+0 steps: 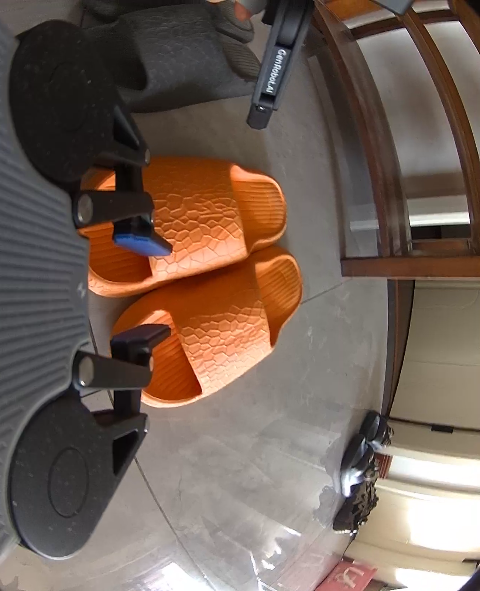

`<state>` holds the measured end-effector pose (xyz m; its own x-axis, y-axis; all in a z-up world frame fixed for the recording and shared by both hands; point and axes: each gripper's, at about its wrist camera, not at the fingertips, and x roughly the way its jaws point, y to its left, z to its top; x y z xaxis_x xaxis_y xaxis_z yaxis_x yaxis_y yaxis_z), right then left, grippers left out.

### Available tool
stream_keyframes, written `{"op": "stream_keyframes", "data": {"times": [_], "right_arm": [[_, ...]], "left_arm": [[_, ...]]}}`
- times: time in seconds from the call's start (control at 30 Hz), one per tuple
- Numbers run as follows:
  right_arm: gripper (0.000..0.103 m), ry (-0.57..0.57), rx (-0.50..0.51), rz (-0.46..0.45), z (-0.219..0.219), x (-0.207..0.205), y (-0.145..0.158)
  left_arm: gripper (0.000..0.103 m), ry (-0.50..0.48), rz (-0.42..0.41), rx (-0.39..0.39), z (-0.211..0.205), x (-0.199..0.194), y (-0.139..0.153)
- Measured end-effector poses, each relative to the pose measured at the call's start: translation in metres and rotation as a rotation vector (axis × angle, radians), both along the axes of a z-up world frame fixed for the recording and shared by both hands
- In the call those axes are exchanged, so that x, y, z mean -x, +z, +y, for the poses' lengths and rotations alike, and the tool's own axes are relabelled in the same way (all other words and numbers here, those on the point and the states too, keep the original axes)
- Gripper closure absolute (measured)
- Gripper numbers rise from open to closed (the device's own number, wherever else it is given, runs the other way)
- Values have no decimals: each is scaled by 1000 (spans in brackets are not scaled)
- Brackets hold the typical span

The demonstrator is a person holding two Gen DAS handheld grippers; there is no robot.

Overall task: Organize scattered shoes
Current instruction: 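Move the right gripper over the straps of the orange pair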

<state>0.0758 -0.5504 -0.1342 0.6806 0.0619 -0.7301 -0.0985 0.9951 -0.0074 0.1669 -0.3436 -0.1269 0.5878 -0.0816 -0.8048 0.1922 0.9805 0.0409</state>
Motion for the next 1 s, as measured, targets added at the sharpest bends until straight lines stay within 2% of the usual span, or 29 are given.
{"op": "stream_keyframes", "data": {"times": [0.37, 0.43, 0.47, 0.67, 0.77, 0.9, 1.0], "right_arm": [[52, 82, 4, -8, -5, -2, -12], [43, 82, -1, -20, -8, -3, -15], [42, 75, -7, -19, -11, -2, -15], [42, 71, -36, -19, -23, 10, -21], [42, 95, 5, -12, -15, 5, -27], [42, 104, 5, -7, -10, -1, -34], [42, 111, 0, -6, -10, -6, -38]], "left_arm": [[35, 28, -16, 19, 9, -2, -5], [35, 25, -16, 20, 7, -1, -6], [35, 23, -17, 21, 7, 0, -6], [35, 20, -27, 2, 4, 4, -12], [35, 42, -20, -1, 4, 5, -13], [35, 79, -25, 19, 5, 9, -12], [35, 66, -34, 18, 5, 12, -13]]}}
